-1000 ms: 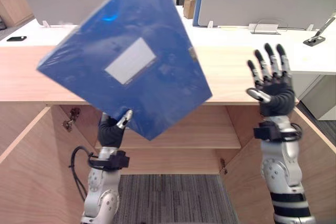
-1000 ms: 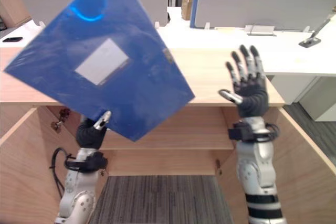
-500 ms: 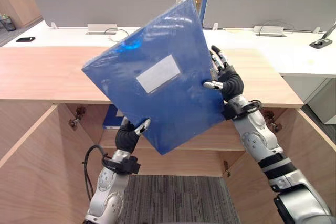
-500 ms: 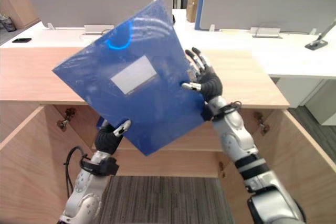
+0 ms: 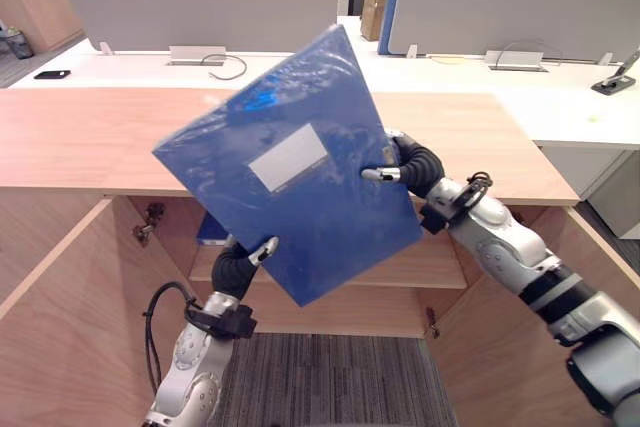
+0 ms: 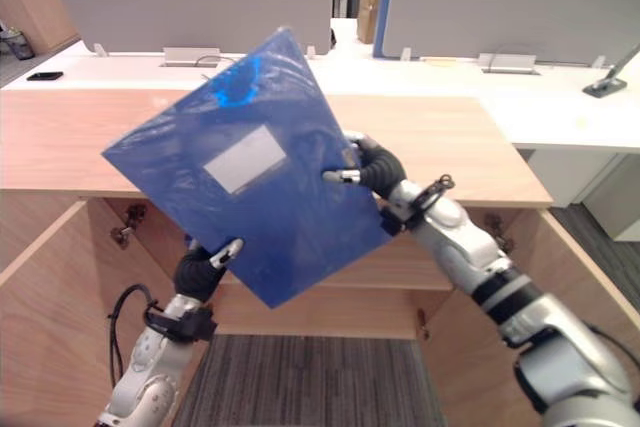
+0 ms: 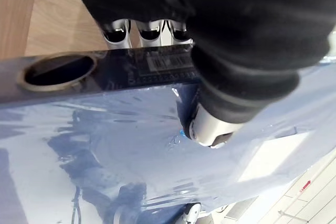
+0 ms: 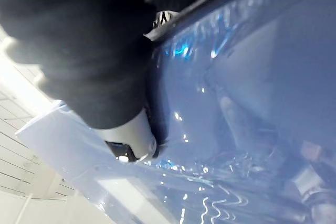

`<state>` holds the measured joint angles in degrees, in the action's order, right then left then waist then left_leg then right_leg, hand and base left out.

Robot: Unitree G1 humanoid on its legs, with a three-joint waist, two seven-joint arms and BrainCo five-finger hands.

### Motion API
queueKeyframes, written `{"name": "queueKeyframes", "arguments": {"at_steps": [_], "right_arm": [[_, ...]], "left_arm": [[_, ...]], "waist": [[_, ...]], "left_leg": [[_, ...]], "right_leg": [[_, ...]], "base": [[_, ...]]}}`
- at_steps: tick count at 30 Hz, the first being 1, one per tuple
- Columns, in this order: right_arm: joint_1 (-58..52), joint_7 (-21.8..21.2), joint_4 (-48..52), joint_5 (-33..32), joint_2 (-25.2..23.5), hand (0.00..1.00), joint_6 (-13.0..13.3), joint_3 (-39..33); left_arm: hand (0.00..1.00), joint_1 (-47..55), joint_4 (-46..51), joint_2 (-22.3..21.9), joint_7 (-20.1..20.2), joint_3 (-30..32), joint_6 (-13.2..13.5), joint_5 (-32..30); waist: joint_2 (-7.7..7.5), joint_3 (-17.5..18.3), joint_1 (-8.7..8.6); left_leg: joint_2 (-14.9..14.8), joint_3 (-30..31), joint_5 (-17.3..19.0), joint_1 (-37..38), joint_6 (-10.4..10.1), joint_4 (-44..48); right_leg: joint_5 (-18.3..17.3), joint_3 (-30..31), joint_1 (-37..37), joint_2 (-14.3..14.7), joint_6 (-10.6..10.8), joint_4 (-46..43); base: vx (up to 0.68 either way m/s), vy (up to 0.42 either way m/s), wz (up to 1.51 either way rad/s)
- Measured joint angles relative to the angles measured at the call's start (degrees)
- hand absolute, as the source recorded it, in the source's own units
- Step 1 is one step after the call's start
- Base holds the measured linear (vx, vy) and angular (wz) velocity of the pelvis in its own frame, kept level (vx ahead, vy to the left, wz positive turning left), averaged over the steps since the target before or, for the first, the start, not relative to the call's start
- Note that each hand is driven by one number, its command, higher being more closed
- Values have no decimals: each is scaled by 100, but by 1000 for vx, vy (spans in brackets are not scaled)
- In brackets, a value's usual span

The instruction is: Walk over to the cabinet, pick up the folder, carry it to the office cabinet, place the folder inside the office cabinet, then close the office cabinet door

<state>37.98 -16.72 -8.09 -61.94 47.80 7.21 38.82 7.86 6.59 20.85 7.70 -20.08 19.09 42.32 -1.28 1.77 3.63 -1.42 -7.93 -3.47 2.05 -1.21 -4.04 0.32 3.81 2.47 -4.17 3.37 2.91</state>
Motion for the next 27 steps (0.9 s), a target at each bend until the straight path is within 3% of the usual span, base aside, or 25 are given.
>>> {"name": "queueKeyframes", "arguments": {"at_steps": [6, 7, 14, 18, 21, 27], "right_arm": [[228, -179, 380, -167, 861, 100, -243, 410], [228, -190, 396, -173, 894, 100, -265, 416], [235, -434, 557, -156, 1387, 100, -355, 561], [-314, -460, 819, 88, 1453, 100, -311, 274], [-878, -459, 1029, 488, 1413, 100, -341, 12], [-2119, -459, 1599, 1359, 1179, 100, -379, -1307]], "left_arm": [[100, 0, 2, 71, 6, -385, -9, -25], [0, -1, 2, 76, 8, -401, -9, -25], [0, -17, 2, 217, 156, -685, -140, -107], [0, -63, -320, 483, 664, -901, -280, -24], [0, -70, -887, 426, 1070, -1022, -400, 129], [0, -6, -2347, -870, 1281, -578, -514, 336]], "waist": [[2, 14, 51], [2, 15, 51], [6, 19, 75], [5, 28, 42], [2, 29, 8], [-5, 26, -60]], "left_leg": [[-2, -2, 1, -1, -2, -8], [-2, -3, 1, -1, -3, -8], [-2, -25, 2, -7, -5, -5], [-15, -32, 28, -29, -38, -4], [-20, -42, 12, -57, -15, -5], [-12, -79, 6, -86, -9, -80]], "right_leg": [[-2, 0, -9, 3, 0, -5], [-3, 0, -11, 4, 0, -7], [-5, 5, -42, 3, 1, -36], [-6, 5, -46, 2, -2, 14], [-5, 5, -68, 5, -1, 35], [-4, 9, -150, 8, 1, 24]], "base": [[0, 0, 0], [0, 0, 0], [0, 0, 0], [0, 0, 0], [0, 0, 0], [18, 6, -3]]}}
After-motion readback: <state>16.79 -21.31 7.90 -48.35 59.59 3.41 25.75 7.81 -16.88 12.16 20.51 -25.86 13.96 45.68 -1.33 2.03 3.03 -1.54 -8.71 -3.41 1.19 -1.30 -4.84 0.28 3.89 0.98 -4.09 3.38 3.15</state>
